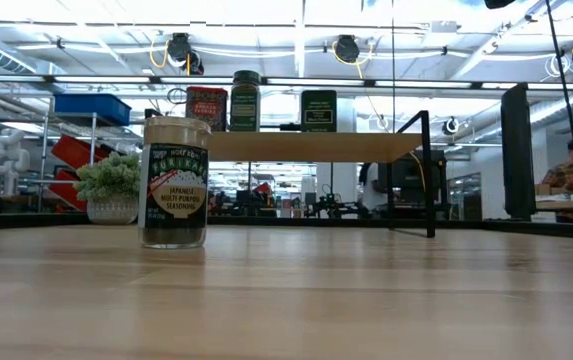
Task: Shelf spices
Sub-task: Put the black seasoning bottle on the shelf aligned with the other black seasoning can
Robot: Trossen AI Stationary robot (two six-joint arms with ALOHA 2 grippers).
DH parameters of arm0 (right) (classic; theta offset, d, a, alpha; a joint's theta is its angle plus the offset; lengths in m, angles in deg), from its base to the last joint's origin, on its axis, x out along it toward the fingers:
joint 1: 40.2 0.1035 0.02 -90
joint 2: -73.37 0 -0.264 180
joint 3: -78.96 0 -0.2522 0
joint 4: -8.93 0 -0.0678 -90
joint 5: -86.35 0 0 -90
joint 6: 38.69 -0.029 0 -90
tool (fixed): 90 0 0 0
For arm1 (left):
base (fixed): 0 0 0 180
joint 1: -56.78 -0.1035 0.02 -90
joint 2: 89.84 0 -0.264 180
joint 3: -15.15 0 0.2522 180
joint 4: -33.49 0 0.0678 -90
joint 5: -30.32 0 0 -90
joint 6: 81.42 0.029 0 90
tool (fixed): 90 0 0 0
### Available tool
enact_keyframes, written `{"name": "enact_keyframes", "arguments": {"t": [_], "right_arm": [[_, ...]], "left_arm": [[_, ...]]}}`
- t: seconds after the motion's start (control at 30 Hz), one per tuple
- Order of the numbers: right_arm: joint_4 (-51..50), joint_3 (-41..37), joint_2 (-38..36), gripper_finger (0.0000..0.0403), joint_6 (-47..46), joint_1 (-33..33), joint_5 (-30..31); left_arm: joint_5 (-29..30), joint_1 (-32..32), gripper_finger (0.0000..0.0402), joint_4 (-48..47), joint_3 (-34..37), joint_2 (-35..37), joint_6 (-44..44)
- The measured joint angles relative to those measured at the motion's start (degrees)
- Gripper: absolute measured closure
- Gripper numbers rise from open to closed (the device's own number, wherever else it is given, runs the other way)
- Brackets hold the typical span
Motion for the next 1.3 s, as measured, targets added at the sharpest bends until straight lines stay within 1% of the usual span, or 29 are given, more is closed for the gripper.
{"name": "enact_keyframes", "arguments": {"t": [0.17,0.27,0.37,0.43,0.5,0.7,0.8,0.9,1.03,1.2,1.3], "right_arm": [[-0.5,0.0,0.0,0.0188,-0.5,0.0,0.3],[-0.8,0.0,0.0,0.0188,-0.5,-0.1,0.9],[-1.5,0.0,0.0,0.0188,-0.9,-0.3,3.5],[-2.1,0.0,0.0,0.0188,-1.0,-0.5,4.8],[-2.7,0.0,0.0,0.0188,-1.2,-0.8,5.3],[-3.0,0.0,0.0,0.0188,-2.0,-2.0,5.2],[-3.4,0.0,0.0,0.0188,-2.1,-2.7,5.2],[-3.8,0.0,0.0,0.0188,-2.1,-3.5,5.1],[-5.6,0.0,0.0,0.0188,-3.0,-4.5,5.0],[-6.8,0.0,0.0,0.0188,-4.0,-4.8,4.9],[-7.1,0.0,0.0,0.0188,-4.0,-4.8,4.9]], "left_arm": [[2.0,1.6,0.0094,-5.4,0.0,5.2,1.2],[2.2,2.0,0.0094,-7.7,0.0,8.1,1.3],[0.7,2.3,0.0094,-10.9,0.0,10.4,0.8],[-0.7,2.5,0.0094,-12.6,0.0,10.8,-0.1],[-0.9,2.6,0.0094,-16.2,-0.9,10.8,-0.7],[-0.9,1.3,0.0094,-26.2,-8.6,8.2,-1.4],[-1.1,0.7,0.0094,-31.7,-13.7,6.6,-0.2],[-2.6,-0.2,0.0094,-37.0,-19.3,4.3,0.2],[-3.1,-0.9,0.0094,-41.5,-24.8,1.1,3.4],[-4.9,-2.6,0.0094,-44.9,-28.8,-2.0,5.4],[-8.6,-3.5,0.0094,-45.2,-28.8,-3.3,5.8]]}}
